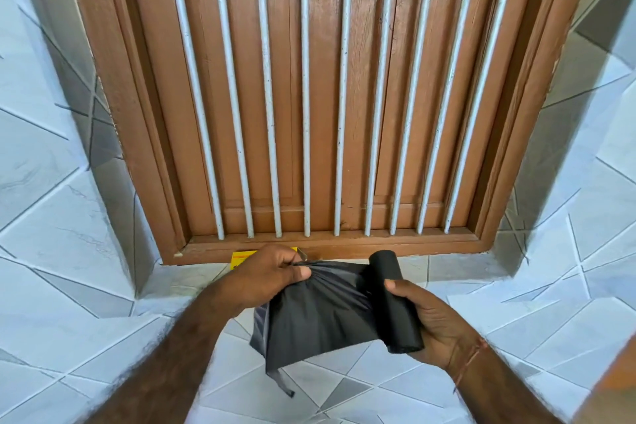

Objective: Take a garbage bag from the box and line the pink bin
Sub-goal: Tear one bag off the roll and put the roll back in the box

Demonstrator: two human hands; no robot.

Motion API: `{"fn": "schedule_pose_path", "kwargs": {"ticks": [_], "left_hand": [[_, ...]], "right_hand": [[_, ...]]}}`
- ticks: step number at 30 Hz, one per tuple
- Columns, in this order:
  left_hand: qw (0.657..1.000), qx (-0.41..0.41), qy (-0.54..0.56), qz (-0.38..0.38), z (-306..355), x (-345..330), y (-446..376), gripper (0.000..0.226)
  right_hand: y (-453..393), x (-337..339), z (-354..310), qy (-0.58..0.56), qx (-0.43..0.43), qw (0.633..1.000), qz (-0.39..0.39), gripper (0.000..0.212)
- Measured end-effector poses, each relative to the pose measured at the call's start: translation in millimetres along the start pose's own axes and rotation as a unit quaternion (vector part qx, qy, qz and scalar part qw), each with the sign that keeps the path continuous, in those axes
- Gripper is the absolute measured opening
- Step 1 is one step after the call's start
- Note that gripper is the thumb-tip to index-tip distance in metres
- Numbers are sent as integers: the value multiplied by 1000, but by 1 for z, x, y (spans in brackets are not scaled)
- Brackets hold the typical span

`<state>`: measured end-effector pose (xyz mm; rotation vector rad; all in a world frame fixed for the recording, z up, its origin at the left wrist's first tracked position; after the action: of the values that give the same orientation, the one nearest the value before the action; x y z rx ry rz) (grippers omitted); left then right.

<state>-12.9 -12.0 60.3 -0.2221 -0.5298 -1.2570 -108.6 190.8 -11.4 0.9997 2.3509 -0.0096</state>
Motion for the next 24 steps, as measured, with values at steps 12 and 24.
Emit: {"fn": "schedule_pose_path", "kwargs": {"ticks": [12, 24], "left_hand": [[992, 42, -117, 32, -58, 92, 19, 30], [1000, -11, 3, -14, -24, 30, 20, 26]], "right_hand": [[-1, 21, -23, 28, 44, 998, 18, 60], [17, -43, -49, 215, 69, 965, -134, 58]]}}
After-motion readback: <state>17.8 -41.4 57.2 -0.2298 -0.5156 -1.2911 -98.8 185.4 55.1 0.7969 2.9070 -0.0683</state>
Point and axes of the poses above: each hand's wrist, its own y-axis away from the middle knuckle, its own x-axis out of the back of the hand, z = x × y, the point moved 6 cm from there along -y, towards the middle knuckle, and after that the axes turned 8 degrees about x, right-handed, at the moved point
